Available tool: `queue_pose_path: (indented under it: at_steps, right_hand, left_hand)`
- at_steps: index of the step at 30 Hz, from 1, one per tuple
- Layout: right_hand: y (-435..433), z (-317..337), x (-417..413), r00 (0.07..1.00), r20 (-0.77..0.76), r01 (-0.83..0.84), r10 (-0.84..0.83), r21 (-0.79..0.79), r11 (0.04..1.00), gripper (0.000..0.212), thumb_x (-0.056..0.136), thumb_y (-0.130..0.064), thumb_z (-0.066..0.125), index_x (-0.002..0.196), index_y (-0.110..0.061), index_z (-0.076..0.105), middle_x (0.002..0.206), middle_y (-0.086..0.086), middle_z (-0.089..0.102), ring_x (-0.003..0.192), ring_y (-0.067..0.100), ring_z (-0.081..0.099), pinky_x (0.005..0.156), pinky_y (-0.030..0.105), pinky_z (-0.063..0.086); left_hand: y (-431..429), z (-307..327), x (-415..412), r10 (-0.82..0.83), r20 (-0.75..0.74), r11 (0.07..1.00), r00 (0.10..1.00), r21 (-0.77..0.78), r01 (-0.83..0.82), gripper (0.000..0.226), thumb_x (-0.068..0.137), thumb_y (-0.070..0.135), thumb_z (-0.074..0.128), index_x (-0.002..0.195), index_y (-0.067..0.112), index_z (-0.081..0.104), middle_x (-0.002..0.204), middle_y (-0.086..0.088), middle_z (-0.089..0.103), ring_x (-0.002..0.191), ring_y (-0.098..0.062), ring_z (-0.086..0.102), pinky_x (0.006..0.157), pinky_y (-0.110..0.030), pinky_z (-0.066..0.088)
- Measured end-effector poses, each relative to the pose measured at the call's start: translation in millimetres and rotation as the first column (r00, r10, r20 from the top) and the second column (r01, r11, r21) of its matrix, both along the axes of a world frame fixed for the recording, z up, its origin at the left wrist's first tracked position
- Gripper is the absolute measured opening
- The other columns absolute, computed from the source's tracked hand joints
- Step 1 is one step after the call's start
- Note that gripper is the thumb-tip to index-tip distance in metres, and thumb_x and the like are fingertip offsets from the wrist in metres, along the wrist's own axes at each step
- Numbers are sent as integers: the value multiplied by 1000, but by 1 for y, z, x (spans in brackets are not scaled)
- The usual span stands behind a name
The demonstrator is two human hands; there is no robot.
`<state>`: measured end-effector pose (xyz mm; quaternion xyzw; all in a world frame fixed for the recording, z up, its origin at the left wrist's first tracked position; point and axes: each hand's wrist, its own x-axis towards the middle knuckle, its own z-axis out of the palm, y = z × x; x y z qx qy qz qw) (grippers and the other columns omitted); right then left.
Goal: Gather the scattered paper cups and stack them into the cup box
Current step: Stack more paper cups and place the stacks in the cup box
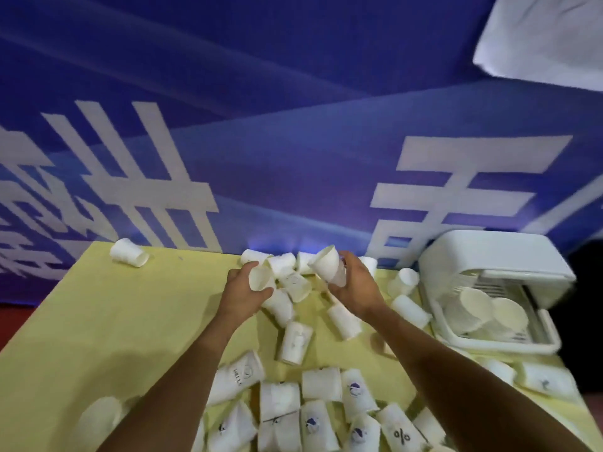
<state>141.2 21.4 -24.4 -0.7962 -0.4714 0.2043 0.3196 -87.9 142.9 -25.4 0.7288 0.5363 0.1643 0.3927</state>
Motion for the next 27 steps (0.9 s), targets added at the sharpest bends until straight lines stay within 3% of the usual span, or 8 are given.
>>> queue_pose_path:
  at_steps: [5,8,12,14,16,19,27]
  right_hand:
    - [-81,12,77,985,-39,169,-167,61,984,74,79,-26,75,143,-21,39,135,2,55,122,26,54,102,44,47]
    - [-137,18,118,949,-91,310,-301,101,946,84,74,-36,79,144,-31,33,138,-2,52,124,22,53,102,45,48]
    - [-201,21,160,893,-112,449,-436,150,881,92,74,-37,80,150,-29,28,146,-2,46,131,19,47,109,41,42]
    - [-226,18,179,860,-134,510,-493,182,841,92,73,-35,82,149,-31,29,144,-3,48,131,18,48,108,40,43]
    - [-245,14,195,831,-160,556,-532,207,805,91,71,-34,83,146,-33,32,139,-7,50,126,14,50,102,34,45]
    - [-261,8,214,817,-161,576,-554,201,792,93,70,-16,80,148,-31,31,136,-1,51,123,16,50,96,27,40]
    - [-258,-17,235,826,-147,563,-544,178,807,87,75,-11,81,145,-32,33,140,-5,50,123,12,48,92,25,40]
  left_hand:
    - [-49,17,102,-212,-8,977,977,24,212,74,77,30,78,142,27,42,134,-6,41,118,-21,49,93,-24,37]
    - [-86,26,162,-320,-10,947,947,41,320,73,77,33,78,141,29,43,132,-6,42,117,-22,51,97,-29,42]
    - [-132,32,227,-448,-35,891,894,69,449,69,79,34,76,139,29,44,127,-5,43,117,-25,50,90,-28,39]
    - [-153,32,251,-491,-50,867,870,65,494,72,77,36,77,141,29,42,131,-5,44,119,-24,48,94,-29,39]
    - [-170,28,268,-520,-70,850,851,56,524,75,77,37,77,142,29,41,136,-4,44,120,-23,48,97,-30,39]
    - [-188,22,285,-544,-103,836,833,22,549,76,77,36,77,143,29,39,138,-4,43,123,-22,47,99,-30,39]
    - [-208,6,296,-522,-115,851,845,-5,525,79,75,36,79,142,31,38,137,-1,47,119,-20,50,99,-35,45]
